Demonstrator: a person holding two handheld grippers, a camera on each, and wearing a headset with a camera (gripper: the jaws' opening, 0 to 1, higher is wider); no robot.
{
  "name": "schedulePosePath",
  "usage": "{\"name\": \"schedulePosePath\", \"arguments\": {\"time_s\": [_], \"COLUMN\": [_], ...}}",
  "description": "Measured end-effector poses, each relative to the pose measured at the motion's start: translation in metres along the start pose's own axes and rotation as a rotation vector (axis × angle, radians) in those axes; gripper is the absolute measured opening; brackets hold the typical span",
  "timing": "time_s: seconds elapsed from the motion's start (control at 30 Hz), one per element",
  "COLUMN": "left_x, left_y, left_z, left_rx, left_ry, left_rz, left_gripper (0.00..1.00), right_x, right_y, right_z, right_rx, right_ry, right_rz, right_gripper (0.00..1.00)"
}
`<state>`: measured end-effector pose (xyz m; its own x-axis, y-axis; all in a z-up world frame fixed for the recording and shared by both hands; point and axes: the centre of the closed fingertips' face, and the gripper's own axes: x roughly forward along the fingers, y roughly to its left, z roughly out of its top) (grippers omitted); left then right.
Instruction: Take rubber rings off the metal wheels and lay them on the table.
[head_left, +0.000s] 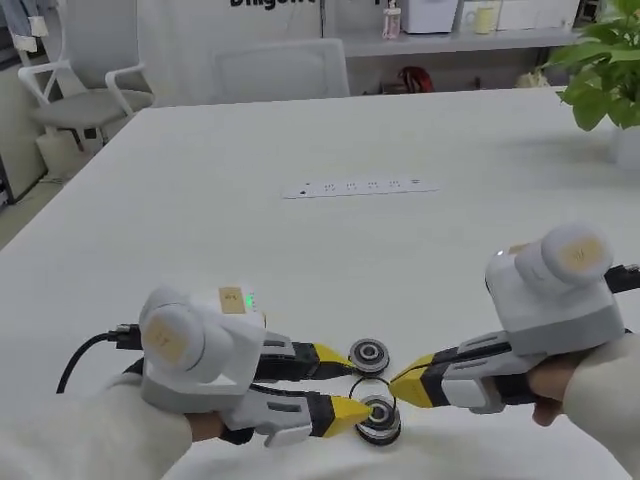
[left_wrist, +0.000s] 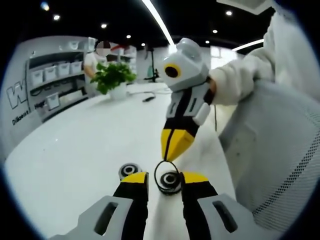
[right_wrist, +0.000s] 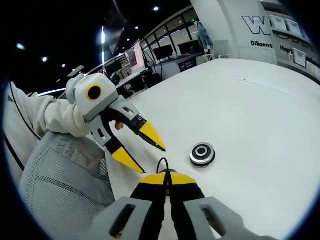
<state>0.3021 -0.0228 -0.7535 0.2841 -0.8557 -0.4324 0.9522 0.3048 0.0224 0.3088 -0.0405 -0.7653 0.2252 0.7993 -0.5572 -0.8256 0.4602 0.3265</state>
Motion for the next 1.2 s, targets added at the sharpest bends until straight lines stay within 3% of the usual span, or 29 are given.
{"name": "schedulePosePath", "arguments": {"time_s": [0.57,0.67,0.83,1.2], "left_x": [-0.019,-0.026,-0.036,-0.053], "left_y": [0.006,0.011,0.017,0.013], "left_z": [0.006,0.008,0.009,0.004], "left_rx": [0.042,0.028,0.007,-0.012], "left_ry": [0.019,0.008,-0.003,-0.014], "left_rz": [0.027,0.047,0.082,0.096], "left_gripper": [0.52,0.54,0.65,0.74], "right_x": [-0.010,-0.011,-0.012,-0.012], "right_y": [0.002,0.004,0.009,0.026], "right_z": [0.022,0.027,0.036,0.050], "right_rx": [0.016,0.028,0.032,0.030], "right_ry": [-0.079,-0.099,-0.125,-0.161], "right_rz": [-0.014,-0.006,0.007,0.032], "right_gripper": [0.00,0.00,0.00,0.00]}}
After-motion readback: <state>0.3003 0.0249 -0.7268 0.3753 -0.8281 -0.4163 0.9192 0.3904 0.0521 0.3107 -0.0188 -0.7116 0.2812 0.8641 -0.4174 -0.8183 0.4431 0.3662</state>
